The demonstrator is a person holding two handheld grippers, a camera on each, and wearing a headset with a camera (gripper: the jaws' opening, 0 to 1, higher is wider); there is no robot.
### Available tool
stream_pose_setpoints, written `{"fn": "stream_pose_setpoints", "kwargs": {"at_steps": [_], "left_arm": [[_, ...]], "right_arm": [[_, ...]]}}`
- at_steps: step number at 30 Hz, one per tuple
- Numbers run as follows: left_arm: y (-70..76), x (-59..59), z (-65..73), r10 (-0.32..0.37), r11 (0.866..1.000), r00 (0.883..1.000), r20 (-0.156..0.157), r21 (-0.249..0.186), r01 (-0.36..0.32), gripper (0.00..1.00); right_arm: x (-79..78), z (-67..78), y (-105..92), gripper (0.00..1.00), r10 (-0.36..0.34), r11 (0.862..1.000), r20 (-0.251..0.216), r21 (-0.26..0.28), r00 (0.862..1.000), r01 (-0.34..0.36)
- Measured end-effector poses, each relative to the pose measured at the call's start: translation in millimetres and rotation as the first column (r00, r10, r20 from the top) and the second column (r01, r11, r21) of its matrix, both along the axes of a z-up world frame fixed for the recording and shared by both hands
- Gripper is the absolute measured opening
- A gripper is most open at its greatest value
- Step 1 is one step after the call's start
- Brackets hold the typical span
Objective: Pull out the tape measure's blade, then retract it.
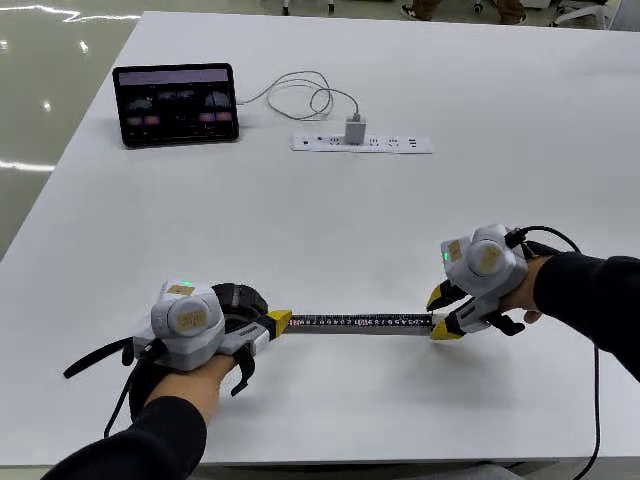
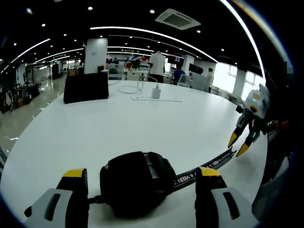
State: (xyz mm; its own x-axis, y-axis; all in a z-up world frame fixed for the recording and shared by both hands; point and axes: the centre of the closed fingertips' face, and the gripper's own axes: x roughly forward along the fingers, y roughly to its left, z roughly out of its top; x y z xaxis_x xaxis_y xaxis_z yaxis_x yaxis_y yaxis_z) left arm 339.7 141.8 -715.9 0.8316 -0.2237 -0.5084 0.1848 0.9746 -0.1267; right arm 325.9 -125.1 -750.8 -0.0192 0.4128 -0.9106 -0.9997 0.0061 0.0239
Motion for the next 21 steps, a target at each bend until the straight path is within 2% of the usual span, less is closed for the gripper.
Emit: {"fn": "stream_pose_setpoints", "kwargs": {"at_steps": [3,12,15,21], "left_arm": [[0.5,0.1,0.0,0.003,1.0,1.0,0.0,-0.003,-0.003,0.89],[2.5,0.6,-0.3,0.009,1.0,1.0,0.0,-0.003,-0.009,0.87],[2.4,0.1,-0.8,0.01,1.0,1.0,-0.004,-0.008,-0.01,0.87],[1.7,0.1,-0.9,0.013,1.0,1.0,-0.005,-0.015,-0.013,0.86]], "right_arm": [[4.0,-1.5,0.0,0.14,0.005,1.0,0.027,-0.003,1.0,-0.005],[3.1,-9.1,1.0,0.13,0.025,0.999,0.017,-0.02,1.0,-0.025],[4.0,-9.4,1.2,0.12,-0.001,1.0,0.007,-0.005,1.0,0.001],[4.3,-9.5,1.0,0.12,0.004,1.0,0.012,0.004,1.0,-0.004]]}}
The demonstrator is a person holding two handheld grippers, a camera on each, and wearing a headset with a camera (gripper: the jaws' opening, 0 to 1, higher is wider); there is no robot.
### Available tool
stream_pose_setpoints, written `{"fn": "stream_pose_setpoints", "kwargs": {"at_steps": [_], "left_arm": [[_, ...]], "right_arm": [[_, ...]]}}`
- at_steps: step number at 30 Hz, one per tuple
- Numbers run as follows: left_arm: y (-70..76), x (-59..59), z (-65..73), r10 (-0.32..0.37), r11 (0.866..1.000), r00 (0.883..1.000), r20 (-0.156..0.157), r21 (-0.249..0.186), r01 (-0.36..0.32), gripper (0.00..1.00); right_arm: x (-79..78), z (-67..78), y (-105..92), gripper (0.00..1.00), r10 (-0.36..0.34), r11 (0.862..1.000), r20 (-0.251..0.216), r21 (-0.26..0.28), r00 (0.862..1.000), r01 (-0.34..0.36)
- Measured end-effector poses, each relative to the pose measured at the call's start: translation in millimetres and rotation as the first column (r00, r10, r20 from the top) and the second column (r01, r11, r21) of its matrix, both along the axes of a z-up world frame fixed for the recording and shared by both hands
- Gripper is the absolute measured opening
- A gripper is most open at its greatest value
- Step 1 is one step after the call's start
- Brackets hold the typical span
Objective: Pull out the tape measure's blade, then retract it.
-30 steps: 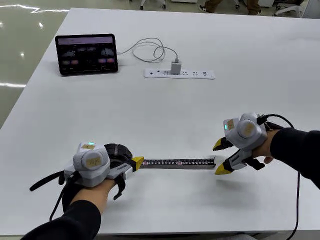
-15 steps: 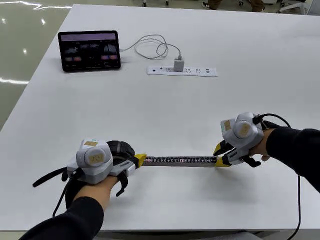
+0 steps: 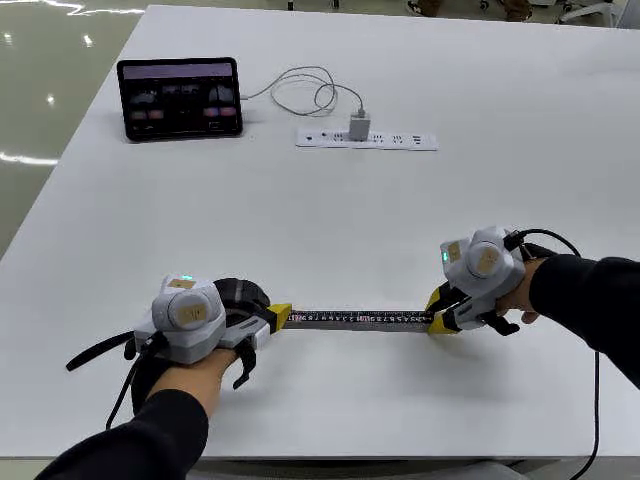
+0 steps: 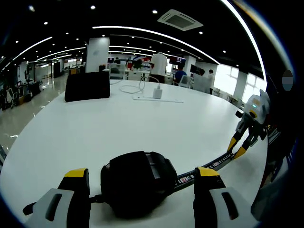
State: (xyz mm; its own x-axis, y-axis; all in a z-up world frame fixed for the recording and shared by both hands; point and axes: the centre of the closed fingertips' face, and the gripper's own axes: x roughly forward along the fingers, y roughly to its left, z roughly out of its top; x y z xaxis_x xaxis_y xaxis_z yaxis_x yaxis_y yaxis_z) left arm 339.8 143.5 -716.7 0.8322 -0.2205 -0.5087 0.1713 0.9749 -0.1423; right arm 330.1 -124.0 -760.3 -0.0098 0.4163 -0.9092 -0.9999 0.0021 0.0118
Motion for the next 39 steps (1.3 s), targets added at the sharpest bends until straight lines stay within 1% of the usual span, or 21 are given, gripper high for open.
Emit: {"fn": "stream_pose_setpoints", "kwargs": {"at_steps": [4,7,8,9,11,13,16,17,19,21,22,25,26,27,29,33,36,38,39], "left_arm": [[0.2,0.0,-1.2,-0.002,1.0,1.0,-0.004,0.004,0.002,0.85],[1.1,1.1,-4.3,0.003,1.0,1.0,-0.01,-0.001,-0.003,0.84],[1.9,1.2,-5.4,0.007,1.0,1.0,-0.015,-0.004,-0.007,0.83],[2.5,1.2,-6.0,0.012,1.0,1.0,-0.019,-0.006,-0.012,0.83],[2.8,0.6,-6.8,0.019,1.0,0.999,-0.025,-0.02,-0.02,0.81],[0.9,0.3,-5.1,0.02,0.999,0.999,-0.027,-0.039,-0.021,0.78],[0.5,0.2,-4.4,0.017,0.999,1.0,-0.024,-0.035,-0.018,0.74],[0.6,-0.4,-5.6,0.013,1.0,1.0,-0.028,-0.026,-0.014,0.73],[0.4,-0.7,-6.9,0.013,1.0,0.999,-0.033,-0.021,-0.013,0.7],[1.2,0.4,-8.8,0.013,1.0,0.999,-0.04,-0.012,-0.013,0.69],[2.4,1.5,-8.4,0.015,1.0,0.999,-0.036,-0.003,-0.015,0.67],[3.5,3.0,-7.0,0.037,0.999,0.998,-0.042,-0.03,-0.038,0.65],[3.8,2.9,-7.6,0.037,0.999,0.998,-0.044,-0.028,-0.038,0.65],[5.9,2.3,-9.2,0.032,0.999,0.998,-0.049,-0.006,-0.032,0.63],[4.4,2.7,-9.1,0.037,0.999,0.998,-0.057,-0.017,-0.038,0.63],[4.6,2.1,-9.8,0.033,0.999,0.998,-0.056,-0.011,-0.034,0.62],[3.9,2.4,-10.4,0.025,1.0,0.998,-0.065,0.012,-0.025,0.62],[4.1,1.2,-11.7,0.02,0.999,0.997,-0.072,0.038,-0.018,0.61],[3.7,1.9,-11.6,0.017,0.999,0.997,-0.069,0.043,-0.014,0.61]], "right_arm": [[-0.5,-0.2,0.6,0.12,-0.001,1.0,0.011,-0.009,1.0,0.001],[-1.0,-0.6,1.7,0.12,-0.024,0.999,0.018,-0.048,1.0,0.024],[-0.7,-0.7,1.4,0.12,-0.042,0.997,0.02,-0.065,0.999,0.043],[-0.6,-0.9,2.1,0.11,-0.046,0.996,0.019,-0.071,0.999,0.047],[-1.8,-1.5,2.1,0.11,-0.026,0.996,0.027,-0.084,0.999,0.028],[-1.3,-1.7,1.1,0.11,-0.03,0.995,0.028,-0.09,0.999,0.032],[-2.4,-1.7,2.0,0.11,-0.038,0.993,0.033,-0.112,0.999,0.041],[-2.4,-2.0,2.4,0.11,-0.041,0.991,0.034,-0.123,0.999,0.045],[-2.8,-1.9,2.2,0.11,-0.034,0.991,0.037,-0.131,0.999,0.039],[-2.9,-1.3,1.4,0.11,-0.036,0.991,0.033,-0.131,0.999,0.04],[-2.8,-1.4,1.0,0.11,-0.035,0.991,0.031,-0.127,0.999,0.038],[-2.6,-1.6,1.2,0.11,-0.043,0.991,0.025,-0.124,0.999,0.046],[-2.8,-1.7,1.4,0.11,-0.046,0.991,0.025,-0.127,0.999,0.049],[-2.9,-1.8,1.5,0.11,-0.048,0.99,0.025,-0.131,0.999,0.051],[-2.8,-1.9,1.3,0.11,-0.056,0.989,0.025,-0.133,0.998,0.058],[-1.9,-2.2,0.9,0.12,-0.079,0.989,0.02,-0.127,0.997,0.081],[-2.2,-1.7,0.7,0.11,-0.084,0.99,0.015,-0.108,0.996,0.085],[-2.0,-2.0,0.7,0.11,-0.082,0.992,0.014,-0.092,0.997,0.083],[-2.2,-2.1,0.7,0.11,-0.081,0.993,0.015,-0.088,0.997,0.082]]}}
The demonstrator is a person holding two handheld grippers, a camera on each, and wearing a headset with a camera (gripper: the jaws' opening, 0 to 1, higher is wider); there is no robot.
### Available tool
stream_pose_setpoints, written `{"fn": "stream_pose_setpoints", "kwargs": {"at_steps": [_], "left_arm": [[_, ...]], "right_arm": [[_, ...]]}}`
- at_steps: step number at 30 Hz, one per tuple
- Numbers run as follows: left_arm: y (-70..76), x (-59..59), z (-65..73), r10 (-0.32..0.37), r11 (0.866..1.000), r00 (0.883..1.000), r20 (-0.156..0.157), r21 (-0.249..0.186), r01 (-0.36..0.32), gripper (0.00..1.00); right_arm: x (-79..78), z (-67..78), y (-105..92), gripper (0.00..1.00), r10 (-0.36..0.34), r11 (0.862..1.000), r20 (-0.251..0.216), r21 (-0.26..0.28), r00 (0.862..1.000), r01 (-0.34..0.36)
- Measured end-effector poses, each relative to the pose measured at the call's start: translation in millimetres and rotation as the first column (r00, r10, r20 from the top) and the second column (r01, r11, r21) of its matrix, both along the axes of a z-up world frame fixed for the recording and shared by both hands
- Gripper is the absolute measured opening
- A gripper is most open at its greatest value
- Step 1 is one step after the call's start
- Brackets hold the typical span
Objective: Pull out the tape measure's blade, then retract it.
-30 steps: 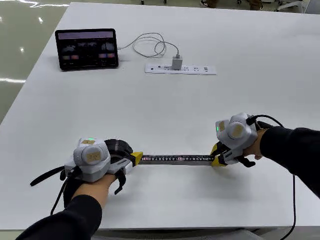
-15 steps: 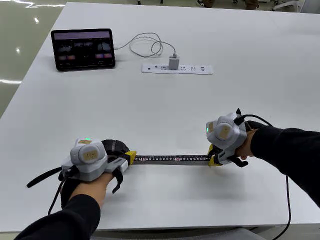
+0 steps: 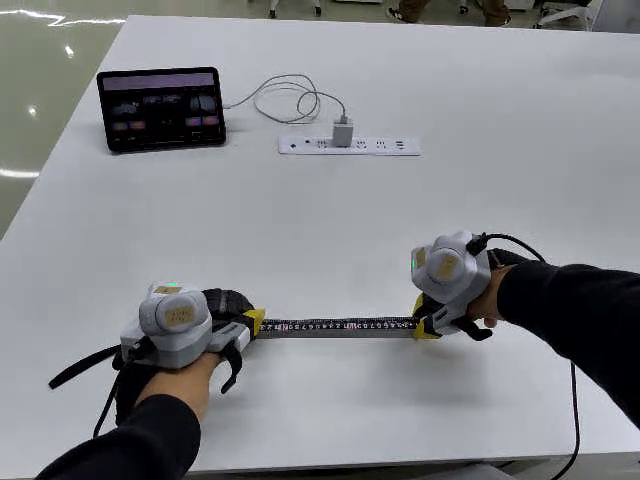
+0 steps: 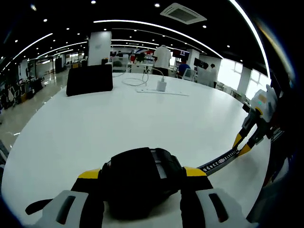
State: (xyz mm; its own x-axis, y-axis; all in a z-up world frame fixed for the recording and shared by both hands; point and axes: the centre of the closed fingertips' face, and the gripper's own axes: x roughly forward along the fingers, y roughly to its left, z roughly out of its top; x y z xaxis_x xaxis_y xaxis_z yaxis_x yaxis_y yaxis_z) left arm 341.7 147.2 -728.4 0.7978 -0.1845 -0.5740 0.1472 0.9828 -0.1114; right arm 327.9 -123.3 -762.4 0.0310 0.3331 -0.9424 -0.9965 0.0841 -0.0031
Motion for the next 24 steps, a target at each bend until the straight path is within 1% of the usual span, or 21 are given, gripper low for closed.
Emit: {"fn": "stream_pose_setpoints", "kwargs": {"at_steps": [1,3,11,15,24], "left_arm": [[0.2,-0.1,-0.4,-0.001,1.0,1.0,-0.002,0.005,0.001,0.61],[1.1,-0.4,-0.6,-0.002,1.0,1.0,-0.002,0.011,0.002,0.61],[1.7,0.1,-0.3,-0.005,1.0,1.0,0.005,0.008,0.005,0.61],[1.6,-0.1,-0.2,-0.005,1.0,1.0,0.006,0.006,0.005,0.61],[1.4,-0.2,-0.1,-0.006,1.0,1.0,0.005,0.002,0.006,0.61]], "right_arm": [[0.0,0.4,0.6,0.11,-0.002,1.0,0.0,0.005,1.0,0.002],[0.6,0.5,1.3,0.11,-0.037,0.999,-0.008,0.017,0.999,0.037],[1.4,0.2,1.5,0.11,-0.03,0.999,-0.004,0.026,1.0,0.03],[-0.1,0.7,3.4,0.11,-0.021,0.999,0.006,0.033,1.0,0.021],[1.2,0.7,7.7,0.11,-0.035,0.998,0.001,0.045,0.999,0.035]]}}
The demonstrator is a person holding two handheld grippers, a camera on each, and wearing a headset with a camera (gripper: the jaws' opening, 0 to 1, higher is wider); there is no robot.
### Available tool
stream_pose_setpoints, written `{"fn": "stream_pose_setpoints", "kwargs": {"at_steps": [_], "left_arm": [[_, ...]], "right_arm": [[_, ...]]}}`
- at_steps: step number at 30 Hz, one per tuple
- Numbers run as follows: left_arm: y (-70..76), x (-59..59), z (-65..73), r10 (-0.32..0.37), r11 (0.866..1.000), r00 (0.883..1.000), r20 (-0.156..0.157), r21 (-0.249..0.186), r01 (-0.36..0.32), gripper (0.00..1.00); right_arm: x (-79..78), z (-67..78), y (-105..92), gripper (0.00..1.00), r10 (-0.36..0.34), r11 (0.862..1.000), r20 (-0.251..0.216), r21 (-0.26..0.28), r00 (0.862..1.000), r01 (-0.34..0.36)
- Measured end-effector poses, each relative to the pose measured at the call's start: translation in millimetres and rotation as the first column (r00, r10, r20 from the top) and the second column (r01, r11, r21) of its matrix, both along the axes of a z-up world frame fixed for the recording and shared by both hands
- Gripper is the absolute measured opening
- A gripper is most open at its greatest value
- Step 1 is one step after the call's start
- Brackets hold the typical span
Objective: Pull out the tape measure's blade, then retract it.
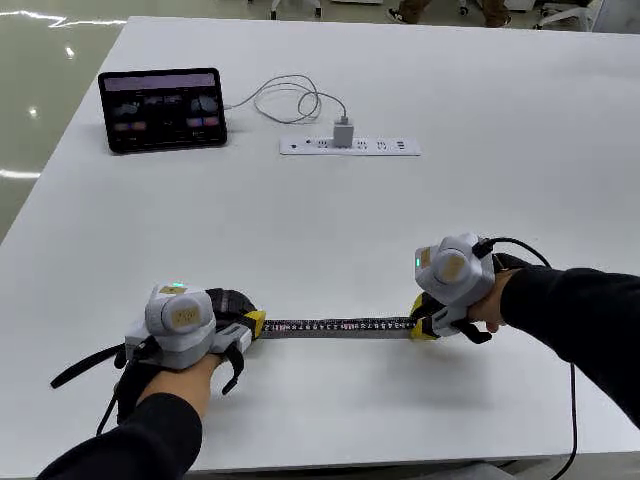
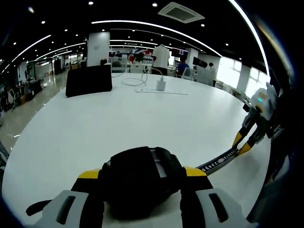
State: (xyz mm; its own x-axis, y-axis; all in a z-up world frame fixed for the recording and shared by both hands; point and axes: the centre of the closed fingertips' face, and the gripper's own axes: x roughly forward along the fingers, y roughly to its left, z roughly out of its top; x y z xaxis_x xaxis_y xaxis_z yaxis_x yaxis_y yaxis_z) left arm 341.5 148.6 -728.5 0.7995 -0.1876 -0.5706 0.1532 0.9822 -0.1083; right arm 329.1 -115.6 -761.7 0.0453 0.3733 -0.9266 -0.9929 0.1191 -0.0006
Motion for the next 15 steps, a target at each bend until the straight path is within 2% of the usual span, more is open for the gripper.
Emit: {"fn": "stream_pose_setpoints", "kwargs": {"at_steps": [5,7,8,15], "left_arm": [[0.1,0.4,0.0,0.0,1.0,1.0,0.001,-0.001,0.0,0.61],[0.2,0.6,-0.1,-0.001,1.0,1.0,0.002,-0.001,0.001,0.61],[0.1,0.4,0.0,-0.002,1.0,1.0,0.002,-0.001,0.002,0.61],[0.3,0.4,0.3,-0.001,1.0,1.0,0.001,-0.002,0.001,0.61]], "right_arm": [[1.0,0.1,2.6,0.11,-0.003,1.0,-0.006,0.019,1.0,0.003],[1.3,0.4,5.6,0.11,-0.048,0.997,-0.027,0.058,0.998,0.05],[1.6,0.7,4.2,0.11,-0.033,0.997,-0.017,0.064,0.999,0.034],[0.3,0.9,9.1,0.11,-0.027,0.998,-0.004,0.063,1.0,0.027]]}}
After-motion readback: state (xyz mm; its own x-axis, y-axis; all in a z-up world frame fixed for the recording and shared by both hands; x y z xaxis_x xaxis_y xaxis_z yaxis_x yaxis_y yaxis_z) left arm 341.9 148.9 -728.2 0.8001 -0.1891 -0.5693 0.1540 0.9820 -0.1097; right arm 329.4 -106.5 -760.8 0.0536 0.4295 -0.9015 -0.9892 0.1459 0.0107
